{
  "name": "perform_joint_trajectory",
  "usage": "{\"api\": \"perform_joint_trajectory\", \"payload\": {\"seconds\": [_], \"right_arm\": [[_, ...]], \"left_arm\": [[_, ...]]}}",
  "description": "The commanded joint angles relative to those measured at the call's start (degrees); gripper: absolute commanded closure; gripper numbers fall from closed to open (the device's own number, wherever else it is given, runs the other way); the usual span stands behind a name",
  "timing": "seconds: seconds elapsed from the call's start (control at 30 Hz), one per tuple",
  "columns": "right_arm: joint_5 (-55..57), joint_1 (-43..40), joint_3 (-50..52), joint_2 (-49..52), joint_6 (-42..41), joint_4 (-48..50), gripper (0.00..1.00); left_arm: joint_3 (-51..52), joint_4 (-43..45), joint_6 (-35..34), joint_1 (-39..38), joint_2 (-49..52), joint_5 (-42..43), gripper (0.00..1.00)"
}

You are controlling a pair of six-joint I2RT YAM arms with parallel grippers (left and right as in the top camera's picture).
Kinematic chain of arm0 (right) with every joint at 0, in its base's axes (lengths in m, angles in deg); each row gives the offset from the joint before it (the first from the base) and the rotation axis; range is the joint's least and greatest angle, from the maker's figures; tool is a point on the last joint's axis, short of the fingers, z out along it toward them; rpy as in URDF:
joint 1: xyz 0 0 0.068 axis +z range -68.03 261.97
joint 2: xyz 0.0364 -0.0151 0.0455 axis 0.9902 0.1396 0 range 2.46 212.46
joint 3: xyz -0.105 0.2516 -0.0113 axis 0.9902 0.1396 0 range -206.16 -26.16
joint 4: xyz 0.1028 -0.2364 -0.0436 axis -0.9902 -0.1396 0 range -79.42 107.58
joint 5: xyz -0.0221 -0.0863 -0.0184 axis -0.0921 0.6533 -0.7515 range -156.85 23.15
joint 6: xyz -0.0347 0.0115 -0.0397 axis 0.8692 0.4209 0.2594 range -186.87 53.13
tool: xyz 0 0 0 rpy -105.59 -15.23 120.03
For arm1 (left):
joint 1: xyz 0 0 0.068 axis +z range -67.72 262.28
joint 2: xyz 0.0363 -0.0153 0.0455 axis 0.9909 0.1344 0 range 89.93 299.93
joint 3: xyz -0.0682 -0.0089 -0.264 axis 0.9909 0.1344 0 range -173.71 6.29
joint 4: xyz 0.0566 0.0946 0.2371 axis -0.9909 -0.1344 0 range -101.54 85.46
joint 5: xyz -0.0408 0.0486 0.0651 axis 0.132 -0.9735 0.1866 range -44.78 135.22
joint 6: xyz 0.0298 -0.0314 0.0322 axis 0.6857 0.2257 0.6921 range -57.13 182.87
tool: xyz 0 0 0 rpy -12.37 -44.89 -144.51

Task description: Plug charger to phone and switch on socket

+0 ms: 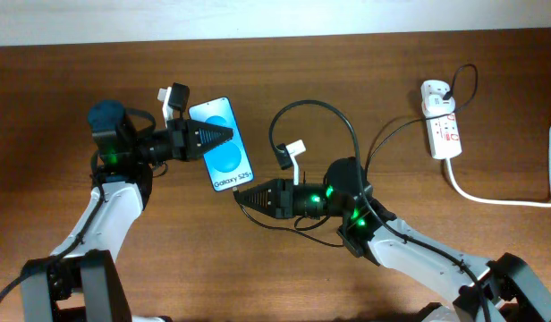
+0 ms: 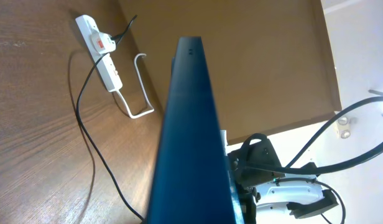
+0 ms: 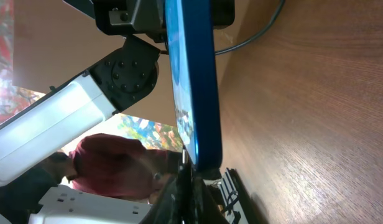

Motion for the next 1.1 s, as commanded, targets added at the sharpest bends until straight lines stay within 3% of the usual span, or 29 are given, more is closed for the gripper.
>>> {"api": "perform_joint_trajectory", "payload": {"seconds": [0.0,1.07], "right_arm": [[-0.3,0.3,-0.9,-0.2,-0.1,-1.1,0.96],[6.0,0.3,-0.9,-0.2,1.3,1.9,0.96]], "left_arm": [[0.1,0.2,0.5,-0.1,-0.5,1.1,1.00],[0.1,0.2,0.5,-0.1,-0.5,4.5,1.00]]}}
